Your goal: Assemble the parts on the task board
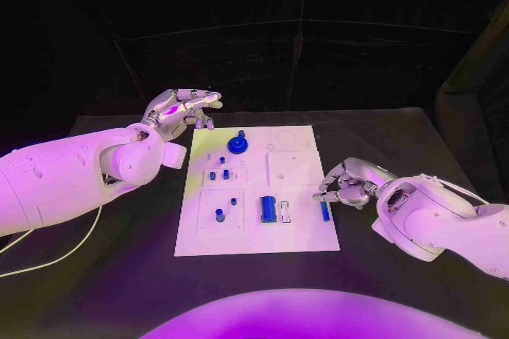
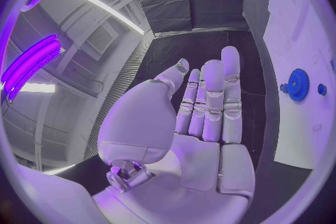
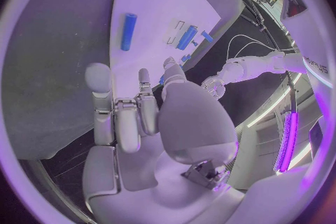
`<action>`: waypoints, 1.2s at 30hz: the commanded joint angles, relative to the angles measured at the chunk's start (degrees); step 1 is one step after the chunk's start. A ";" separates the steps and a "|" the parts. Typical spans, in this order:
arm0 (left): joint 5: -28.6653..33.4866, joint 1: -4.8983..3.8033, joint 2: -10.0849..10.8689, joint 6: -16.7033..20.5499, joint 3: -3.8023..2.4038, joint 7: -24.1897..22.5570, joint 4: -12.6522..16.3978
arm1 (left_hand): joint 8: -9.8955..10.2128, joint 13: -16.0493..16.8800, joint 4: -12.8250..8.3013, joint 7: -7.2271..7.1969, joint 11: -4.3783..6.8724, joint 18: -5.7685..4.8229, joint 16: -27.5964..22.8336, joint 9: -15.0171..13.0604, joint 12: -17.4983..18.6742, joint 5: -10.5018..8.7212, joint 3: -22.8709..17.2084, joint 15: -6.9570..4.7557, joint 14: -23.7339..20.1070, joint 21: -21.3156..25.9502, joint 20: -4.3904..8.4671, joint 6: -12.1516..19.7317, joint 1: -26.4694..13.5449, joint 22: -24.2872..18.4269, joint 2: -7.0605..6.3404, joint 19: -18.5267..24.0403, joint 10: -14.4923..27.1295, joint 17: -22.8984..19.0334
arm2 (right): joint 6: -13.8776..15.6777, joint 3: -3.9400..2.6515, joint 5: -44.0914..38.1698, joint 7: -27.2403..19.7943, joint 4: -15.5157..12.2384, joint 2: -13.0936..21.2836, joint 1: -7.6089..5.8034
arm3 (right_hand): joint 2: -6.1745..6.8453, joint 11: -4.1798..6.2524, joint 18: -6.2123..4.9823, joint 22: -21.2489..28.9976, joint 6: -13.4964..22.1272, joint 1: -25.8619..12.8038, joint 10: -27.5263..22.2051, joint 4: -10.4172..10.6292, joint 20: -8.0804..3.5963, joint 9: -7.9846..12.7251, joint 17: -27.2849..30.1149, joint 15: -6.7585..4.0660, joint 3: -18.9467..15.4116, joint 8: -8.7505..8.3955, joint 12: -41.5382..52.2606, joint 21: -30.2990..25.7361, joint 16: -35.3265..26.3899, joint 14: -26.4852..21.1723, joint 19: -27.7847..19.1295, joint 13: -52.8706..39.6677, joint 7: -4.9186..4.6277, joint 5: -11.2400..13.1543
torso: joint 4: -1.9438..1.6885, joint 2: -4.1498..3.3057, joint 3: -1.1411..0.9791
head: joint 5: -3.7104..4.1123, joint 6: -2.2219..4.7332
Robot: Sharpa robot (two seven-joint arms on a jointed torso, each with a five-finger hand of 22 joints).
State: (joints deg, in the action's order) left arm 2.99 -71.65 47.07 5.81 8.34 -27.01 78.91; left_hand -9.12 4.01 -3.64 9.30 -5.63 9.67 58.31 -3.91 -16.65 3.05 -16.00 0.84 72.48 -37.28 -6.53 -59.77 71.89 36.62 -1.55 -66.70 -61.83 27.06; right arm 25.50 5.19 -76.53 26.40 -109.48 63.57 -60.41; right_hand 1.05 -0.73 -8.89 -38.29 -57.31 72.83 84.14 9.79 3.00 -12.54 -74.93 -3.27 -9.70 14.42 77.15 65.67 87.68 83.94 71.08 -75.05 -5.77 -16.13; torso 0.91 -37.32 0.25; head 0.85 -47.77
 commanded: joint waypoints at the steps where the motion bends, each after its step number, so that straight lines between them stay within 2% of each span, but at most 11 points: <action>1: 0.15 -0.01 -0.07 -0.72 -0.01 -0.25 0.20 | 0.22 -0.07 -0.08 0.28 -0.03 0.78 -0.24 0.05 0.27 -0.12 0.20 0.07 -0.36 0.32 -0.26 0.24 0.32 -0.06 0.28 0.30 0.40 -0.06 | -1.19 0.01 -4.72 -1.40 -0.21 0.69 -0.21 | 0.50 -0.32 0.34 0.16 -0.49 -0.18 -0.11 -0.09 0.18 -0.13 -9.64 0.34 -0.42 -0.18 -0.28 -0.26 -0.36 4.90 -0.40 -4.17 0.06 0.39 | 0.41 -0.14 -0.11 | 0.22 0.14; 7: 0.15 0.05 -0.09 -0.79 0.03 -0.25 0.27 | 0.22 -0.07 -0.08 0.28 -0.03 0.78 -0.24 0.05 0.27 -0.12 0.20 0.07 -0.36 0.32 -0.26 0.24 0.32 -0.06 0.28 0.30 0.40 -0.06 | -4.54 0.03 -8.46 1.40 0.61 0.97 -0.26 | 0.39 -0.05 0.27 0.29 -1.65 -0.35 -0.17 0.49 0.12 -0.51 -9.55 0.16 -1.19 0.27 -0.59 -0.42 -0.44 4.88 -0.51 -4.00 0.40 0.81 | 0.34 -0.18 -0.12 | 0.64 0.14; 15: 0.15 0.09 -0.03 -0.83 0.05 -0.26 0.31 | 0.20 -0.06 -0.03 0.27 -0.03 0.79 -0.27 0.04 0.25 -0.13 0.26 0.07 -0.39 0.39 -0.27 0.24 0.27 -0.11 0.32 0.27 0.42 -0.18 | -9.57 0.08 -10.83 4.48 2.29 -1.06 0.04 | 0.50 0.29 0.26 0.28 -2.75 -0.36 -0.22 1.11 -0.07 -1.03 -9.51 -0.10 -1.95 0.88 -0.90 -0.48 -0.49 4.88 -0.48 -3.84 0.82 1.51 | 0.19 -0.13 -0.12 | 0.75 0.02; 19: 0.15 0.10 0.01 -0.83 0.05 -0.27 0.34 | 0.20 -0.06 -0.03 0.27 -0.03 0.79 -0.27 0.04 0.25 -0.13 0.26 0.07 -0.39 0.39 -0.27 0.24 0.27 -0.11 0.32 0.27 0.42 -0.18 | -12.30 0.09 -11.51 5.90 2.81 -1.98 0.29 | 0.67 0.35 0.14 1.09 -2.81 -0.18 -0.75 1.15 -0.13 -1.19 -8.84 -0.16 -2.15 0.98 -2.06 -0.94 -0.85 4.73 -0.82 -2.95 0.87 1.78 | 0.19 -0.11 -0.04 | 0.75 -0.04; 28: 0.15 0.11 0.08 -0.85 0.06 -0.29 0.35 | 0.20 -0.06 -0.03 0.27 -0.03 0.79 -0.27 0.04 0.25 -0.13 0.26 0.07 -0.39 0.39 -0.27 0.24 0.27 -0.11 0.32 0.27 0.42 -0.18 | -14.95 0.10 -12.29 7.41 3.23 -3.29 0.66 | 0.54 0.47 0.12 1.26 -3.18 0.17 -0.88 1.28 -0.22 -1.54 -8.77 -0.26 -2.30 1.31 -2.37 -1.13 -0.92 4.71 -0.93 -2.77 1.04 1.90 | 0.24 -0.12 -0.05 | 0.74 -0.08; 36: 0.15 0.11 0.17 -0.84 0.06 -0.27 0.32 | 0.20 -0.06 -0.03 0.27 -0.03 0.79 -0.27 0.04 0.25 -0.13 0.26 0.07 -0.39 0.39 -0.27 0.24 0.27 -0.11 0.32 0.27 0.42 -0.18 | -15.92 0.11 -13.23 8.36 3.20 -3.66 0.78 | 0.38 0.65 0.14 1.23 -3.67 0.49 -0.89 1.40 -0.33 -1.99 -8.86 -0.40 -2.44 1.75 -2.51 -1.18 -0.90 4.73 -0.88 -2.71 1.24 1.74 | 0.28 -0.13 -0.05 | 0.66 -0.15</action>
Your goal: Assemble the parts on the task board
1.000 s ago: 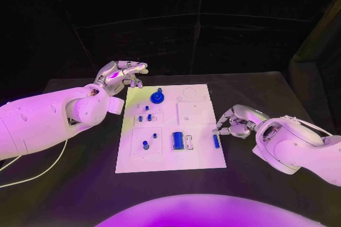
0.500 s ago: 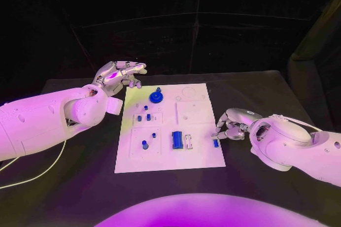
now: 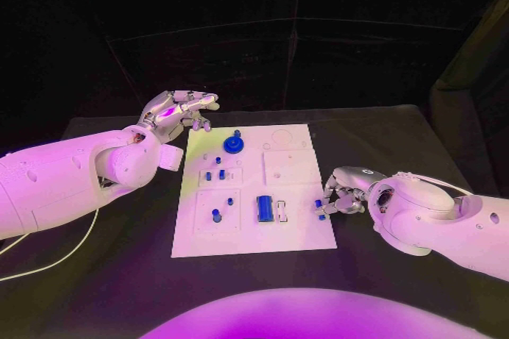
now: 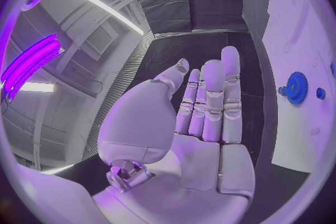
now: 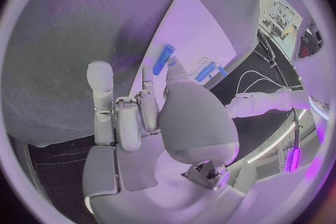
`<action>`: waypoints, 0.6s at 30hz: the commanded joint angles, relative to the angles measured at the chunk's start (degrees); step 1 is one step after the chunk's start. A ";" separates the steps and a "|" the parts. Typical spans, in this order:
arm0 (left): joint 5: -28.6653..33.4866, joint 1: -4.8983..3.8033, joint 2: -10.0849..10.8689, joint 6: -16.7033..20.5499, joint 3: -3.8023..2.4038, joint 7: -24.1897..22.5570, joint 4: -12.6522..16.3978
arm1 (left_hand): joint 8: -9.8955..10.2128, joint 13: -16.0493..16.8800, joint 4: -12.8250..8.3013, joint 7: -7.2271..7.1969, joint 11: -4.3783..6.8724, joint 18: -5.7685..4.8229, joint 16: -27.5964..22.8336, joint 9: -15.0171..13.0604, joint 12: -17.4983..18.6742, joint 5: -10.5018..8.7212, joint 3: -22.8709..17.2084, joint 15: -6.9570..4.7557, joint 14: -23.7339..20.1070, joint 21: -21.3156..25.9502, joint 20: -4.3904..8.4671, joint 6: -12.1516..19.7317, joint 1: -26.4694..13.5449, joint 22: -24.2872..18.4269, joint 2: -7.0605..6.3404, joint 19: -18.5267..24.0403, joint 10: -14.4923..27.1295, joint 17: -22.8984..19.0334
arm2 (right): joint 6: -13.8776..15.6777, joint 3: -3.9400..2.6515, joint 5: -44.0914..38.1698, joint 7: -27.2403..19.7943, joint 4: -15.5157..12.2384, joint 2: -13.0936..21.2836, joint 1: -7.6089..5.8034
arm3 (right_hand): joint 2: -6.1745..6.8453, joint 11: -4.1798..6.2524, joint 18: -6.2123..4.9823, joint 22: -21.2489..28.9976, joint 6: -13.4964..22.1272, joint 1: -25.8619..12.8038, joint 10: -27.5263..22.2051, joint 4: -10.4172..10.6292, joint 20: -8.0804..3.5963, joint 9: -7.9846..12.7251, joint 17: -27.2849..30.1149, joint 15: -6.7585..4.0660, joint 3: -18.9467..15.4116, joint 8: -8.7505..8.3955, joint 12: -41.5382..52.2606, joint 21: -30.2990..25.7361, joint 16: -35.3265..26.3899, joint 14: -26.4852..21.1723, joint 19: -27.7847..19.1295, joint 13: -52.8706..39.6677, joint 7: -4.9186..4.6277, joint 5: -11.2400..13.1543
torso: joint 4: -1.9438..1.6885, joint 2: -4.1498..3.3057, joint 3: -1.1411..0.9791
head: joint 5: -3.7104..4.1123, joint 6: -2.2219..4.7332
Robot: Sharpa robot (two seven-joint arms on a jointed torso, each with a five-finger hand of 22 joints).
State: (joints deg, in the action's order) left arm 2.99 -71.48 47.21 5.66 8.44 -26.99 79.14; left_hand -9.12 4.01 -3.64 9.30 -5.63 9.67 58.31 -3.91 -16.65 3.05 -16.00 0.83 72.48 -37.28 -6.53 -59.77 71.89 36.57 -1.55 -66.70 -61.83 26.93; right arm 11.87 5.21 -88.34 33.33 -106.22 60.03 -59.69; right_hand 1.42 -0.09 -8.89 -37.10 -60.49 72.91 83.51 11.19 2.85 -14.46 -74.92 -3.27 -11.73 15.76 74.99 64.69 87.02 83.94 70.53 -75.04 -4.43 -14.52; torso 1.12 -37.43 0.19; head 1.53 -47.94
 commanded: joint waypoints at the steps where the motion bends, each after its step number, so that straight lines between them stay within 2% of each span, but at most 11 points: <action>1: 0.15 -0.06 0.04 -0.70 -0.04 -0.29 0.09 | 0.20 -0.06 -0.03 0.27 -0.03 0.79 -0.27 0.04 0.25 -0.13 0.26 0.07 -0.39 0.39 -0.27 0.24 0.27 -0.06 0.32 0.27 0.42 -0.06 | -2.35 0.09 -1.48 1.48 -0.07 -0.20 0.07 | 0.01 0.02 0.14 0.03 -0.52 0.41 -0.26 0.01 -0.19 -0.10 -8.87 -0.40 -0.42 0.42 -0.35 -0.21 -0.24 4.73 -0.34 -2.71 -0.09 0.12 | 0.06 0.00 0.00 | -0.04 0.02; 5: 0.15 -0.06 0.05 -0.72 -0.04 -0.28 0.09 | 0.20 -0.06 -0.03 0.27 -0.03 0.79 -0.27 0.04 0.25 -0.13 0.26 0.07 -0.39 0.39 -0.27 0.24 0.27 -0.06 0.32 0.27 0.42 -0.06 | -2.86 0.09 -1.66 1.60 -0.04 -0.67 0.16 | -0.32 0.15 0.15 -0.01 -0.75 1.06 -0.22 -0.14 -0.30 -0.43 -8.90 -0.53 -0.33 0.68 -0.35 -0.24 -0.24 4.75 -0.28 -2.75 0.06 -0.25 | 0.00 -0.06 0.00 | -0.06 -0.07; 9: 0.15 -0.05 0.05 -0.73 -0.04 -0.27 0.07 | 0.20 -0.06 -0.03 0.27 -0.03 0.79 -0.27 0.04 0.25 -0.13 0.26 0.07 -0.39 0.39 -0.27 0.24 0.27 -0.06 0.32 0.27 0.42 -0.06 | -3.57 0.09 -2.00 1.74 0.16 -1.10 0.36 | -1.84 0.46 0.17 -0.03 -0.64 5.07 -0.23 -2.04 -0.56 -0.98 -8.97 -0.82 1.14 0.86 -0.50 -0.32 -0.24 4.77 -0.18 -2.72 0.31 -3.22 | 0.00 -0.01 0.03 | -0.04 -0.13; 10: 0.15 -0.05 0.05 -0.73 -0.04 -0.27 0.07 | 0.20 -0.06 -0.03 0.27 -0.03 0.79 -0.27 0.04 0.25 -0.13 0.26 0.07 -0.39 0.39 -0.27 0.24 0.27 -0.06 0.32 0.27 0.42 -0.06 | -3.75 0.09 -2.17 1.78 0.25 -1.24 0.40 | -2.62 0.58 0.17 -0.09 -0.61 7.02 -0.26 -3.06 -0.66 -1.15 -9.00 -0.95 2.05 0.90 -0.58 -0.31 -0.23 4.78 -0.12 -2.70 0.43 -2.59 | 0.01 0.01 0.03 | -0.04 -0.17; 14: 0.15 -0.05 0.06 -0.75 -0.03 -0.26 0.08 | 0.20 -0.06 -0.03 0.27 -0.03 0.79 -0.27 0.04 0.25 -0.13 0.26 0.07 -0.39 0.39 -0.27 0.24 0.27 -0.06 0.32 0.27 0.42 -0.06 | -4.31 0.09 -2.85 1.91 0.55 -1.86 0.55 | -4.73 0.69 0.21 -0.17 -0.38 11.69 -0.41 -5.57 -1.00 -1.41 -9.13 -1.18 5.34 0.67 -0.89 -0.37 -0.19 4.81 0.04 -2.60 0.45 5.56 | 0.03 0.00 0.03 | -0.03 -0.23; 16: 0.15 -0.05 0.06 -0.75 -0.03 -0.25 0.09 | 0.19 -0.06 -0.04 0.25 -0.02 0.79 -0.25 0.04 0.24 -0.12 0.27 0.07 -0.39 0.44 -0.27 0.25 0.31 -0.09 0.34 0.26 0.43 -0.06 | -4.70 0.09 -3.09 2.00 0.66 -2.21 0.65 | -5.06 0.63 0.27 -0.24 -0.26 12.90 -0.53 -6.43 -1.00 -1.44 -9.18 -1.10 6.89 0.41 -1.12 -0.38 -0.18 4.82 0.09 -2.50 0.36 7.02 | 0.04 0.00 0.03 | -0.04 -0.27; 18: 0.15 -0.05 0.08 -0.75 -0.03 -0.24 0.12 | 0.19 -0.06 -0.05 0.25 -0.02 0.80 -0.25 0.04 0.24 -0.12 0.27 0.07 -0.39 0.45 -0.27 0.25 0.32 -0.10 0.35 0.26 0.44 -0.06 | -5.01 0.09 -3.23 2.11 0.69 -2.46 0.75 | -4.85 0.51 0.29 -0.21 -0.20 13.04 -0.66 -6.89 -0.91 -1.43 -9.17 -0.93 8.39 0.01 -1.42 -0.44 -0.21 4.82 0.09 -2.36 0.16 6.10 | -0.03 0.00 0.04 | -0.04 -0.36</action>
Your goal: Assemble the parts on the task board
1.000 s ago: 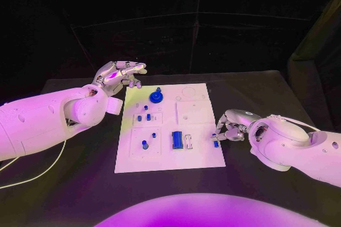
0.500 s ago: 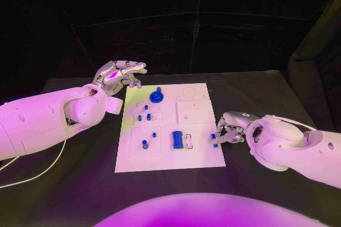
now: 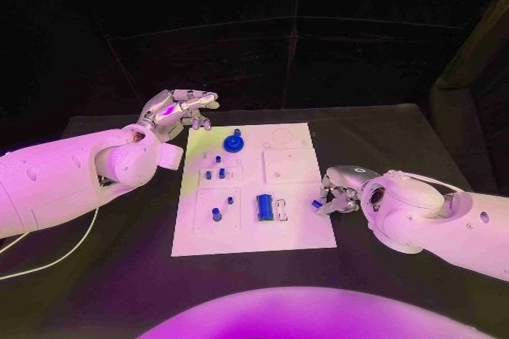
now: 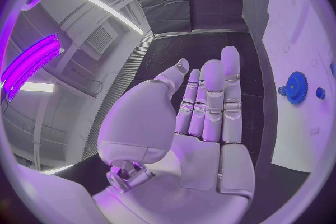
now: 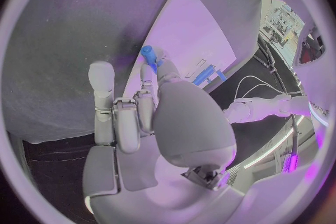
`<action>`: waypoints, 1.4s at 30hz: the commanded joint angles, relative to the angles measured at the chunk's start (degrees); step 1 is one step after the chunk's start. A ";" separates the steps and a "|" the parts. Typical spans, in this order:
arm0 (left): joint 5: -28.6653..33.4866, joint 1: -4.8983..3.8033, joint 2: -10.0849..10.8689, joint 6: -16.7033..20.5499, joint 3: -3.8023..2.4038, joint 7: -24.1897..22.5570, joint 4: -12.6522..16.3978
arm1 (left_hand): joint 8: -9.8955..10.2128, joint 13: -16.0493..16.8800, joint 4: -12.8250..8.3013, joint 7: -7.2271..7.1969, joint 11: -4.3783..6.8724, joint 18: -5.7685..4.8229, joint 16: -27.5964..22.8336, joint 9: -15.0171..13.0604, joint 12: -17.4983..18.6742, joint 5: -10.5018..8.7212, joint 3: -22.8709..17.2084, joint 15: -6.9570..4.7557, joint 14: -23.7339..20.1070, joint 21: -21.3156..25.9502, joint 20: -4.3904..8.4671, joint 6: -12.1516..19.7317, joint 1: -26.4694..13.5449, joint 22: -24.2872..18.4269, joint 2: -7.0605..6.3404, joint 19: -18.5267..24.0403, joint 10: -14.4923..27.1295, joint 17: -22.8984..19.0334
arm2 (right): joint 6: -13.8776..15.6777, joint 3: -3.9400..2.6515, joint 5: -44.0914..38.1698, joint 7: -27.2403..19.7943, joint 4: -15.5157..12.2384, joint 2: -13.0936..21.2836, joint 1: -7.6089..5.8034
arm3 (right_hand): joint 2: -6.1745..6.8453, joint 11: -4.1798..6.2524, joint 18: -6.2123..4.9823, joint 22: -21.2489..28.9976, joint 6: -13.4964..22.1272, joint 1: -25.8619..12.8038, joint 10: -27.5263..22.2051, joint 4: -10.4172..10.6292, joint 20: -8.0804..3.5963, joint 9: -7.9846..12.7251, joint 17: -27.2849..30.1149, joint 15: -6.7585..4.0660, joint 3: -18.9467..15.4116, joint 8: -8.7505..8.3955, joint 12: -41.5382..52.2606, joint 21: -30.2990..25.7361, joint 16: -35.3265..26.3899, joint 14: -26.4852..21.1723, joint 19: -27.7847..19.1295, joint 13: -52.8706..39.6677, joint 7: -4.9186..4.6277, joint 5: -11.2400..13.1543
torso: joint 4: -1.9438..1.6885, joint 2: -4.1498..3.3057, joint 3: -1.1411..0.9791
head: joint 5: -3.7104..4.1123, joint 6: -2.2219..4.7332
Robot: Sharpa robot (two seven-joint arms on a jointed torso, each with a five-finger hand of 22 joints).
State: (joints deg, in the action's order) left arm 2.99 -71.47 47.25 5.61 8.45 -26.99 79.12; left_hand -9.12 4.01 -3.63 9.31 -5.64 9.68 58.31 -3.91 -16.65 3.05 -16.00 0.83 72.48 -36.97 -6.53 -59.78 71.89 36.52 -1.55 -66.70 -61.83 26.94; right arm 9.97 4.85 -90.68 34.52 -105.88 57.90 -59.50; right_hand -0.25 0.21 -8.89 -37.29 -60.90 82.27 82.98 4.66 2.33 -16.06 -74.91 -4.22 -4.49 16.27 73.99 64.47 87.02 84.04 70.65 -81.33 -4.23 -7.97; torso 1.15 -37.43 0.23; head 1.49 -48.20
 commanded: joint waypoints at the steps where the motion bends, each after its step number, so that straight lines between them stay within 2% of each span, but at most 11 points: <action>1: 0.15 -0.06 0.05 -0.70 -0.04 -0.24 0.16 | 0.19 -0.05 -0.05 0.25 -0.01 0.79 -0.25 0.04 0.24 -0.12 0.27 0.07 -0.39 0.14 -0.27 0.25 0.32 -0.05 0.35 0.26 0.44 -0.06 | -3.22 0.45 -0.95 0.97 0.34 -0.44 0.60 | -3.08 0.15 0.28 0.05 0.27 3.66 -0.17 -0.48 -0.35 0.20 -9.17 0.03 1.63 -0.65 -0.51 -0.28 -0.22 4.72 -0.06 3.96 -0.06 -1.08 | -0.07 0.01 0.00 | -0.01 -0.12; 7: 0.15 -0.06 0.14 -0.70 -0.04 -0.22 0.22 | 0.19 -0.05 -0.05 0.25 -0.01 0.79 -0.25 0.04 0.24 -0.12 0.27 0.07 -0.39 0.14 -0.27 0.25 0.32 -0.05 0.35 0.26 0.44 -0.06 | -2.60 0.45 -0.90 1.22 0.25 -0.69 0.74 | -1.82 -0.04 0.30 -0.03 0.51 1.44 -0.29 0.19 -0.11 0.51 -9.13 0.25 4.77 -1.89 -0.93 -0.30 -0.29 4.71 -0.02 4.13 -0.31 -6.39 | -0.05 0.11 0.03 | -0.20 -0.19; 9: 0.15 -0.06 0.17 -0.73 -0.04 -0.19 0.25 | 0.19 -0.05 -0.05 0.25 -0.01 0.79 -0.25 0.04 0.24 -0.12 0.27 0.07 -0.39 0.14 -0.27 0.25 0.32 -0.05 0.35 0.26 0.44 -0.06 | -1.49 0.44 -0.06 1.29 0.01 -0.61 0.76 | -1.01 0.03 0.33 -0.20 0.43 -0.56 -0.20 1.49 -0.03 0.67 -9.29 0.25 6.76 -2.46 -0.92 -0.22 -0.21 4.75 0.10 4.06 -0.20 -9.61 | -0.04 0.09 0.01 | -0.29 -0.15; 14: 0.15 -0.06 0.22 -0.73 -0.04 -0.18 0.28 | 0.19 -0.05 -0.05 0.25 -0.01 0.79 -0.25 0.04 0.24 -0.12 0.27 0.07 -0.39 0.14 -0.27 0.25 0.32 -0.05 0.35 0.26 0.44 -0.06 | 2.95 0.44 4.97 1.27 -1.32 -0.01 0.77 | 1.17 -0.11 0.52 -1.52 0.47 -4.36 0.40 4.35 -0.02 1.01 -10.47 0.35 10.40 -3.46 0.09 0.51 0.45 5.02 0.73 3.24 -0.42 -12.23 | -0.07 0.13 0.01 | -0.49 -0.10; 19: 0.15 -0.06 0.22 -0.70 -0.04 -0.18 0.27 | 0.19 -0.05 -0.05 0.25 -0.01 0.79 -0.25 0.04 0.24 -0.12 0.27 0.07 -0.39 0.14 -0.27 0.25 0.32 -0.05 0.35 0.26 0.44 -0.06 | 8.59 0.42 9.95 1.00 -3.09 0.51 0.76 | 4.61 -0.18 0.53 -2.31 -0.21 -7.00 0.74 6.24 -0.03 1.25 -11.07 0.37 16.26 -4.16 0.83 1.06 0.79 5.14 1.06 2.56 -0.52 -14.01 | -0.10 0.11 0.04 | -0.56 -0.04; 25: 0.15 -0.06 0.22 -0.67 -0.04 -0.17 0.33 | 0.19 -0.05 -0.05 0.25 -0.01 0.79 -0.25 0.04 0.24 -0.12 0.27 0.07 -0.39 0.14 -0.27 0.25 0.32 -0.05 0.35 0.26 0.44 -0.06 | 14.26 0.41 13.95 0.20 -4.46 0.49 0.74 | 6.64 -0.16 0.65 -2.95 -0.69 -8.50 0.99 6.71 0.00 1.19 -11.56 0.34 19.45 -4.34 1.18 1.46 1.06 5.24 1.33 2.25 -0.45 -14.94 | -0.10 0.00 0.02 | -0.83 0.12; 29: 0.15 -0.06 0.23 -0.55 -0.04 -0.15 0.35 | 0.18 -0.05 -0.06 0.24 -0.01 0.79 -0.25 0.04 0.23 -0.12 0.27 0.06 -0.40 0.18 -0.27 0.26 0.37 -0.08 0.40 0.24 0.46 -0.10 | 15.12 0.41 15.69 -0.08 -4.72 -0.16 0.74 | 7.07 -0.14 0.66 -3.05 -0.80 -8.72 1.03 6.68 -0.01 1.16 -11.64 0.34 19.82 -4.34 1.22 1.52 1.10 5.25 1.38 2.21 -0.44 -15.06 | -0.13 -0.03 -0.01 | -0.97 0.03; 30: 0.15 -0.06 0.23 -0.51 -0.04 -0.14 0.35 | 0.18 -0.05 -0.07 0.24 -0.01 0.79 -0.32 0.04 0.23 -0.12 0.27 0.06 -0.45 0.19 -0.27 0.26 0.38 -0.08 0.40 0.24 0.46 -0.26 | 15.16 0.41 16.50 -0.15 -4.72 -0.45 0.74 | 7.85 -0.11 0.67 -3.14 -0.96 -8.92 1.07 6.50 -0.02 1.11 -11.68 0.32 20.17 -4.32 1.28 1.58 1.13 5.26 1.42 2.16 -0.41 -15.32 | -0.10 -0.05 -0.01 | -1.01 0.02; 34: 0.15 -0.07 0.22 -0.47 -0.04 -0.12 0.37 | 0.18 -0.05 -0.07 0.24 -0.01 0.79 -0.34 0.04 0.23 -0.12 0.27 0.06 -0.46 0.19 -0.27 0.26 0.38 -0.09 0.40 0.24 0.46 -0.30 | 15.26 0.40 18.59 -0.28 -4.31 -1.68 0.73 | 9.43 -0.10 0.72 -3.41 -1.56 -10.52 1.28 6.53 -0.05 0.90 -11.85 0.30 20.23 -4.18 1.49 1.74 1.22 5.29 1.55 1.98 -0.34 -18.88 | -0.03 -0.01 0.03 | -1.22 -0.08; 40: 0.15 -0.07 0.16 -0.53 -0.04 -0.11 0.38 | 0.18 -0.05 -0.07 0.24 -0.01 0.79 -0.34 0.04 0.23 -0.12 0.27 0.06 -0.46 0.19 -0.27 0.26 0.38 -0.09 0.40 0.24 0.46 -0.30 | 13.96 0.40 19.64 0.24 -3.22 -3.19 0.73 | 9.64 -0.03 0.78 -3.86 -2.17 -12.90 1.54 7.32 -0.08 0.67 -12.10 0.26 19.07 -4.06 1.78 1.99 1.36 5.34 1.75 1.76 -0.20 -20.07 | -0.10 -0.01 0.03 | -1.28 -0.20; 42: 0.15 -0.07 0.15 -0.54 -0.04 -0.11 0.37 | 0.18 -0.05 -0.08 0.24 -0.01 0.79 -0.34 0.04 0.23 -0.12 0.27 0.07 -0.48 0.22 -0.27 0.26 0.39 -0.10 0.40 0.25 0.47 -0.30 | 13.38 0.40 19.89 0.45 -2.77 -3.72 0.72 | 9.61 0.07 0.78 -3.90 -2.47 -13.99 1.64 7.70 -0.13 0.56 -12.11 0.18 18.20 -4.06 1.86 2.01 1.37 5.34 1.79 1.69 -0.08 -22.06 | -0.09 -0.03 0.04 | -1.35 -0.23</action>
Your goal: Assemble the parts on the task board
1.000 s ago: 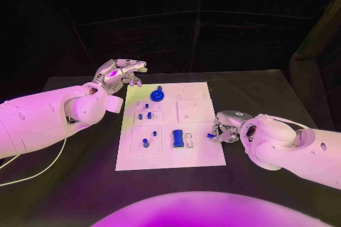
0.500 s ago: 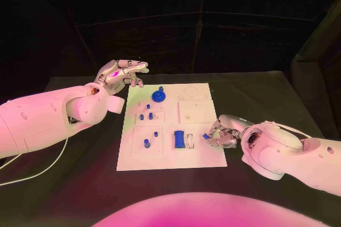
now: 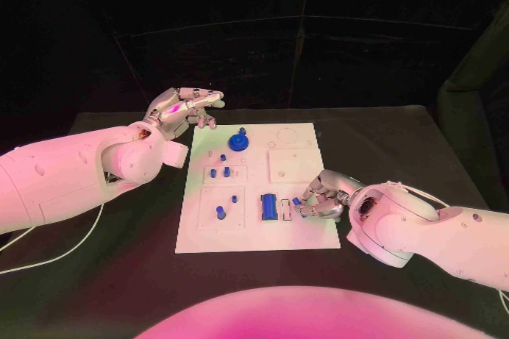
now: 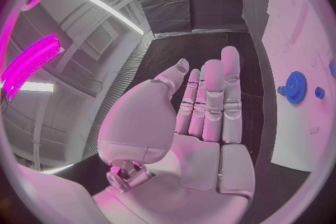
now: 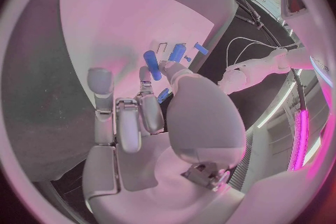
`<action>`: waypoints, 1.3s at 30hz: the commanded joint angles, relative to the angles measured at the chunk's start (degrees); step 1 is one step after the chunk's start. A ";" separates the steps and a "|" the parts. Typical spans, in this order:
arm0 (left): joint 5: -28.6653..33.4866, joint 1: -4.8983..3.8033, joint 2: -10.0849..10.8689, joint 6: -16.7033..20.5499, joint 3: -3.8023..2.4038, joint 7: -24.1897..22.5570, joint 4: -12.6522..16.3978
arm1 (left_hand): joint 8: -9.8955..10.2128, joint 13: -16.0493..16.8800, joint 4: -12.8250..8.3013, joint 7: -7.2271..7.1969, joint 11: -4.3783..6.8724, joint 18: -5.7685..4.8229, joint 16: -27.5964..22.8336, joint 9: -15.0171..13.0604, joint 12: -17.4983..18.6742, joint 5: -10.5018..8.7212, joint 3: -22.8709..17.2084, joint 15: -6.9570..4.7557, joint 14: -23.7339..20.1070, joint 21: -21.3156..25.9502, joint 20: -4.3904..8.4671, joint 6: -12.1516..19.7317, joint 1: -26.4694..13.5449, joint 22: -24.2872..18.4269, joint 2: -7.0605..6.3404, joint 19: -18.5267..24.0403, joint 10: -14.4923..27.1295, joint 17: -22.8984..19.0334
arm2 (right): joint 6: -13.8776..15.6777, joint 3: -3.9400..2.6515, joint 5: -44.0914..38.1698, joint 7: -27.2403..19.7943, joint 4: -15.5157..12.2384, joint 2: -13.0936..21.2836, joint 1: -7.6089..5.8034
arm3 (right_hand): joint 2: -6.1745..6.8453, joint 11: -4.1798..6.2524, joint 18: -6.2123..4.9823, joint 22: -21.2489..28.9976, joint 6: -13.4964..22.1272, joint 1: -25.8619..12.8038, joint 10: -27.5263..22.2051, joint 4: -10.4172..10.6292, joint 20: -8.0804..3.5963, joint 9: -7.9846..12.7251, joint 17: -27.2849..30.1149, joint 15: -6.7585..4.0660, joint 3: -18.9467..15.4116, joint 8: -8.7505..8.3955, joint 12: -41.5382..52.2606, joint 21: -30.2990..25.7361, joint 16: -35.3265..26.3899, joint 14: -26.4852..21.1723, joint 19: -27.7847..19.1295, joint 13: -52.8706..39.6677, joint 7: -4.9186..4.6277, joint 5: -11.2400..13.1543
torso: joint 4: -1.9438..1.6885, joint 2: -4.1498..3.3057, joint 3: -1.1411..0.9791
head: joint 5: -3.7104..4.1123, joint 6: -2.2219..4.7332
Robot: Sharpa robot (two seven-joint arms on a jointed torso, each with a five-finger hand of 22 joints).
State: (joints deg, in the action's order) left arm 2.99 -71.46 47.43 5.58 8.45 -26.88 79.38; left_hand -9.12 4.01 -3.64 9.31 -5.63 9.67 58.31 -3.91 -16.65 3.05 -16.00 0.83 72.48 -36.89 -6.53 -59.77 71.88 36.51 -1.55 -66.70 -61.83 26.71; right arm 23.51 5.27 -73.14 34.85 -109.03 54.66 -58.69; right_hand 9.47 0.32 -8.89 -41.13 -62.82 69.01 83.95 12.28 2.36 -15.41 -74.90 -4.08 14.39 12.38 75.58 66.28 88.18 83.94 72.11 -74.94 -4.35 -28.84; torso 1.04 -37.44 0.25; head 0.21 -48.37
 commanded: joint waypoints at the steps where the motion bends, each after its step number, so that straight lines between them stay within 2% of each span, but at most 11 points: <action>1: 0.15 -0.07 -0.03 -0.51 -0.04 -0.21 0.12 | 0.18 -0.05 -0.08 0.24 -0.01 0.80 -0.34 0.04 0.23 -0.12 0.27 0.07 -0.48 0.13 -0.28 0.26 0.39 -0.09 0.41 0.25 0.47 -0.07 | -0.36 -0.02 2.44 0.20 0.57 -0.71 -0.08 | -0.19 0.01 0.78 -0.10 -0.69 -0.97 0.69 0.15 -0.19 -0.15 -12.15 0.02 -0.98 -0.15 0.29 0.22 0.22 5.45 0.35 -4.71 0.10 -1.71 | 0.03 -0.02 0.02 | -0.09 -0.09; 9: 0.15 -0.07 -0.11 -0.57 -0.04 -0.17 0.08 | 0.18 -0.05 -0.08 0.24 -0.01 0.80 -0.34 0.04 0.23 -0.12 0.27 0.07 -0.48 0.13 -0.28 0.26 0.39 -0.09 0.41 0.25 0.47 -0.07 | -1.03 -0.02 2.75 1.11 1.96 -2.60 -0.09 | -1.31 0.34 0.89 -0.93 -1.77 -2.48 1.07 0.88 -0.42 -0.57 -12.61 -0.27 -2.77 0.12 0.87 0.64 0.47 5.55 0.72 -5.17 0.55 -2.85 | 0.08 -0.06 -0.06 | -0.19 -0.13; 12: 0.15 -0.07 -0.15 -0.61 -0.04 -0.14 0.08 | 0.18 -0.05 -0.08 0.24 -0.01 0.80 -0.34 0.04 0.23 -0.12 0.27 0.07 -0.48 0.13 -0.28 0.26 0.39 -0.09 0.41 0.25 0.47 -0.07 | -1.92 -0.02 2.79 1.45 2.39 -3.15 -0.09 | -1.85 0.54 0.93 -1.18 -2.36 -3.21 1.30 1.35 -0.54 -0.79 -12.76 -0.41 -3.56 0.30 1.19 0.79 0.55 5.58 0.86 -5.41 0.79 -2.89 | 0.04 -0.05 -0.02 | -0.21 -0.18; 17: 0.15 -0.08 -0.19 -0.67 -0.04 -0.09 0.05 | 0.18 -0.05 -0.08 0.24 -0.01 0.80 -0.34 0.04 0.23 -0.12 0.27 0.07 -0.48 0.13 -0.28 0.26 0.39 -0.09 0.41 0.25 0.47 -0.07 | -3.34 -0.03 2.81 1.71 2.83 -3.97 -0.09 | -2.04 0.83 0.94 -1.25 -3.14 -4.56 1.57 2.18 -0.77 -1.17 -12.91 -0.66 -5.51 0.49 1.59 0.81 0.63 5.61 0.92 -5.74 1.15 -4.25 | 0.07 0.00 -0.01 | -0.29 -0.30; 35: 0.15 -0.08 -0.23 -0.81 -0.04 0.08 0.09 | 0.18 -0.05 -0.08 0.24 -0.01 0.80 -0.34 0.04 0.23 -0.12 0.27 0.07 -0.48 0.13 -0.28 0.26 0.39 -0.09 0.41 0.25 0.47 -0.07 | -3.49 -0.03 2.19 1.51 3.70 -5.23 -0.09 | -2.30 1.01 0.95 -1.33 -3.19 -3.59 1.59 1.53 -0.93 -1.42 -12.93 -0.82 -6.16 0.43 1.57 0.83 0.64 5.61 0.95 -5.78 1.31 -4.69 | 0.07 0.01 0.01 | -0.42 -0.35; 38: 0.15 -0.08 -0.22 -0.82 -0.04 0.12 0.09 | 0.18 -0.05 -0.08 0.24 -0.01 0.80 -0.34 0.04 0.23 -0.12 0.27 0.07 -0.48 0.13 -0.28 0.26 0.39 -0.09 0.41 0.25 0.47 -0.07 | -2.96 -0.03 1.97 1.16 3.58 -5.07 -0.09 | -2.33 0.92 0.97 -1.23 -3.11 -4.03 1.56 1.77 -0.94 -1.56 -12.84 -0.77 -7.12 0.33 1.50 0.75 0.59 5.59 0.89 -5.77 1.19 -3.11 | 0.10 -0.01 -0.02 | -0.41 -0.35; 39: 0.15 -0.08 -0.21 -0.82 -0.04 0.14 0.08 | 0.18 -0.05 -0.08 0.25 -0.02 0.79 -0.36 0.04 0.22 -0.12 0.29 0.07 -0.52 0.18 -0.28 0.28 0.40 -0.11 0.40 0.27 0.49 -0.10 | -2.70 -0.03 1.88 0.70 3.38 -4.83 -0.09 | -2.35 0.89 0.98 -1.18 -3.11 -4.41 1.55 2.00 -0.93 -1.65 -12.81 -0.72 -7.74 0.31 1.45 0.72 0.57 5.58 0.86 -5.76 1.17 -1.26 | 0.15 0.00 -0.05 | -0.42 -0.32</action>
State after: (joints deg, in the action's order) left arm 2.99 -71.47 47.25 5.47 8.45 -26.65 79.36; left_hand -9.12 4.01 -3.63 9.30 -5.63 9.68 58.31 -3.91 -16.65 3.05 -16.00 0.83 72.48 -36.89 -6.53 -59.77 72.10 36.49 -1.34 -66.70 -61.83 26.70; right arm 20.43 5.26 -70.77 36.47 -105.33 49.63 -58.72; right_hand 7.35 0.94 -8.89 -42.40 -65.71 65.16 84.14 14.23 1.54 -16.94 -74.94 -4.53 7.19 12.80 76.91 66.95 88.64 83.94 72.93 -74.93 -3.09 -31.23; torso 1.15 -37.42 0.24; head -0.20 -48.70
